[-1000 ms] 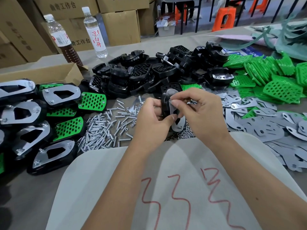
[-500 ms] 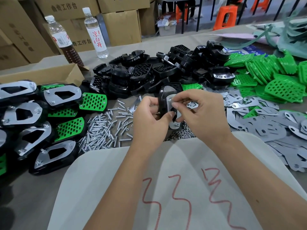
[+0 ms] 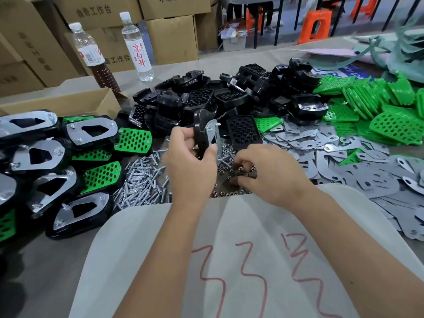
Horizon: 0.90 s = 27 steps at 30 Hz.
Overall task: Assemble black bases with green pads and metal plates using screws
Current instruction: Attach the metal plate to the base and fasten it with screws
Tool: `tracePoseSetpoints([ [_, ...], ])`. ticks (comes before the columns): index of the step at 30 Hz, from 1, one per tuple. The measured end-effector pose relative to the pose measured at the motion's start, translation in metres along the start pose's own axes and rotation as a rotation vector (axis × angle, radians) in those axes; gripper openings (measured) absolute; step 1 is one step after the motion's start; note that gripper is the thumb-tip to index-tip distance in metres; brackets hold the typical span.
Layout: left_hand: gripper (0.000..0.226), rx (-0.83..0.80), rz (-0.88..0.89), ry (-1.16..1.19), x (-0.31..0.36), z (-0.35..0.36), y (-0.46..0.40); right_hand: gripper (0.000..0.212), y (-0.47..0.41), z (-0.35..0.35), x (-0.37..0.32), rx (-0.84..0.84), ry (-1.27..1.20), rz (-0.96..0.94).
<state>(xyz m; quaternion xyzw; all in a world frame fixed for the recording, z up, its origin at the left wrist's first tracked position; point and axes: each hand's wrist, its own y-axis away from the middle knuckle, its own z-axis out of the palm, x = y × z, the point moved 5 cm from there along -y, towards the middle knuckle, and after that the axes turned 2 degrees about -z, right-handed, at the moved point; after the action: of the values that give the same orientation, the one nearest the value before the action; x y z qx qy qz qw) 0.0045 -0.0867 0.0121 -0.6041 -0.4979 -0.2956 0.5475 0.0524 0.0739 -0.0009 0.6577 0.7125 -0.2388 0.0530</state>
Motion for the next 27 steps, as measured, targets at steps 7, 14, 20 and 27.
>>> tracePoseSetpoints([
  [7, 0.033, -0.008, -0.048, 0.037, -0.006, 0.002, -0.002, 0.013, -0.002, 0.006, -0.011, -0.036, 0.012, -0.051],
  [14, 0.032, -0.037, 0.016, 0.016, -0.001, 0.008, 0.002, 0.009, -0.002, -0.004, 0.003, 0.146, -0.246, -0.013],
  [20, 0.035, -0.108, 0.088, -0.032, 0.004, 0.018, 0.013, 0.010, 0.003, -0.023, 0.007, 0.530, -0.706, 0.055],
  [27, 0.040, -0.157, 0.127, -0.036, 0.009, 0.024, 0.018, 0.022, 0.004, -0.024, 0.002, 0.596, -0.804, 0.013],
])
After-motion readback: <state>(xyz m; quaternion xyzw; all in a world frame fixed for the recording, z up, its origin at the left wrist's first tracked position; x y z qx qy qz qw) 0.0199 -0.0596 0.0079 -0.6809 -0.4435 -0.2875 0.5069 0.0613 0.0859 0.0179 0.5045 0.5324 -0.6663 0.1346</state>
